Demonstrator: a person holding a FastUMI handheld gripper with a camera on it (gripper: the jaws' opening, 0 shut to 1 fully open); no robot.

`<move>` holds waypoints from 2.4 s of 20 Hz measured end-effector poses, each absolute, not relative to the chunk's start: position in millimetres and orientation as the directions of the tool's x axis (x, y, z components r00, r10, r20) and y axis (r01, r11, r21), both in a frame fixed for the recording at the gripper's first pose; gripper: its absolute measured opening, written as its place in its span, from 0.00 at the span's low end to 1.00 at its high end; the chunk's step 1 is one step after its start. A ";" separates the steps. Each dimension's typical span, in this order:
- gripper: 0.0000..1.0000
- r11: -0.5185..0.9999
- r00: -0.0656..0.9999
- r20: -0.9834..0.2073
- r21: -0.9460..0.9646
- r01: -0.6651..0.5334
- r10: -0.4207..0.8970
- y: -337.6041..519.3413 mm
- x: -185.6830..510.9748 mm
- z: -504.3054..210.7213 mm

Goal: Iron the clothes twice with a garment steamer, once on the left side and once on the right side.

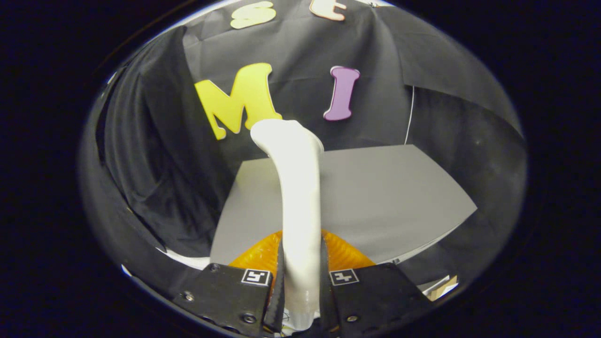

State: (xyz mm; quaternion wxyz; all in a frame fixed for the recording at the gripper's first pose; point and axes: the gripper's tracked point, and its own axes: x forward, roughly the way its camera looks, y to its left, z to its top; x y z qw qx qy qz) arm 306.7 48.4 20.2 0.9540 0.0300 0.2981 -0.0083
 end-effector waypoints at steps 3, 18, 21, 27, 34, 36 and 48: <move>0.33 0.996 0.875 -0.484 0.085 0.039 0.007 73.4 279.4 58.2; 0.33 0.997 0.983 0.173 0.060 0.051 -0.061 203.0 227.0 255.7; 0.33 0.999 0.969 0.244 0.041 0.019 -0.029 237.3 243.6 276.2; 0.33 0.999 0.947 0.319 -0.014 0.036 -0.029 283.5 278.1 293.9; 0.33 0.999 0.949 0.316 -0.042 0.011 0.003 296.2 270.9 263.5; 0.33 0.998 0.956 0.293 -0.058 0.000 0.017 295.9 268.7 246.1; 0.32 0.991 0.997 0.064 -0.130 -0.044 0.053 277.8 234.9 113.5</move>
